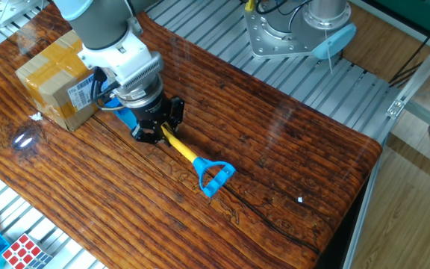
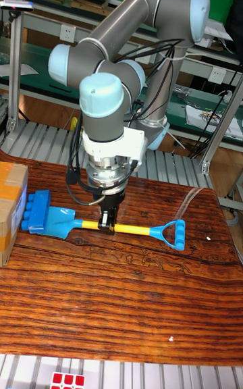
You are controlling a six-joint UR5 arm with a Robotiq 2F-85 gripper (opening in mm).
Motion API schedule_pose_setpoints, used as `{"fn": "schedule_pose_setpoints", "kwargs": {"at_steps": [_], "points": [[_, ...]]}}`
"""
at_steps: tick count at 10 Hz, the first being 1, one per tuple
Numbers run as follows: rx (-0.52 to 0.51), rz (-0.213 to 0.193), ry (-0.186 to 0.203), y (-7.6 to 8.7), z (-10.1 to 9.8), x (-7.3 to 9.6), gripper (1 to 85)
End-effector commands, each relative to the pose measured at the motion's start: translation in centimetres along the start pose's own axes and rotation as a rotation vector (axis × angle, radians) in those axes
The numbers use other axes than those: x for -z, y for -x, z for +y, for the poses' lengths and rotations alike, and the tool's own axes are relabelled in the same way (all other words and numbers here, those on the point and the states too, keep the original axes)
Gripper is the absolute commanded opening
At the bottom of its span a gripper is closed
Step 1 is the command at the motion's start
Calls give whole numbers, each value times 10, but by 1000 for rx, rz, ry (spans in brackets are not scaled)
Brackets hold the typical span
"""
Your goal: Use a shovel to scoop up an object
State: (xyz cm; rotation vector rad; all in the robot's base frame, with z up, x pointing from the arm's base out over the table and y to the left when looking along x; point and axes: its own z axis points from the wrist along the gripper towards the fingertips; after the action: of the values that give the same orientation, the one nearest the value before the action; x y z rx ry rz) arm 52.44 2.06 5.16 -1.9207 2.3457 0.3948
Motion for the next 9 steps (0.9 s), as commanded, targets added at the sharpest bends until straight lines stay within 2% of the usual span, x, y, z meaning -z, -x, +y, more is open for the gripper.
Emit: {"fn": "schedule_pose_setpoints", "kwargs": {"at_steps": [1, 6, 9], "points": [[-11, 29, -11, 1, -2, 6, 10], [-27, 44, -21, 14, -2, 9, 10], [-47, 89, -43, 10, -7, 13, 10]]}}
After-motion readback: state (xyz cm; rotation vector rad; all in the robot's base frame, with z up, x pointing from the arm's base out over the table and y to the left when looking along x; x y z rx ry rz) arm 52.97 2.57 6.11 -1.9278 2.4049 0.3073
